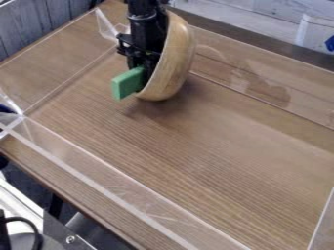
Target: Put the green block in the brown bowl
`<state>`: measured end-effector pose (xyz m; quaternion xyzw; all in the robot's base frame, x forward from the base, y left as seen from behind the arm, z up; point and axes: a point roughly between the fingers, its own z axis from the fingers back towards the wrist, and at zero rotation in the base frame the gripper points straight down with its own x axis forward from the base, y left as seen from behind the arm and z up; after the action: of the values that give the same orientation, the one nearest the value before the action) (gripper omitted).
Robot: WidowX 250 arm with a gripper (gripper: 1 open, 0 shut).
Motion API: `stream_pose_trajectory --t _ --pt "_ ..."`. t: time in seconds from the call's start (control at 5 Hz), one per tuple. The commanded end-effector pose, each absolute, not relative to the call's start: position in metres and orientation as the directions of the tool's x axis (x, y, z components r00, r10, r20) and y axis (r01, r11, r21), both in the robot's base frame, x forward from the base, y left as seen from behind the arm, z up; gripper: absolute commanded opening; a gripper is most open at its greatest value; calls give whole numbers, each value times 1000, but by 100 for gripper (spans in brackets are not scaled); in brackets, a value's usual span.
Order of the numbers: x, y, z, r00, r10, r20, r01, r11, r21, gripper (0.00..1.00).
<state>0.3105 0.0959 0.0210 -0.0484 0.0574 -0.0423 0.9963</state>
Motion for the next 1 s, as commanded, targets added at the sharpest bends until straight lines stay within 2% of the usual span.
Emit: stream_pose_trajectory --t 0.0,0.2,0.6,0.8 --pt "307 90 0 978 -94 -188 76 992 -100 0" --pt "313 92 -1 977 -81 -199 70 995 -66 0" --pt "316 91 -1 977 -64 -205 55 997 -51 0" --pt "319 93 -3 984 -60 -169 54 998 -42 0"
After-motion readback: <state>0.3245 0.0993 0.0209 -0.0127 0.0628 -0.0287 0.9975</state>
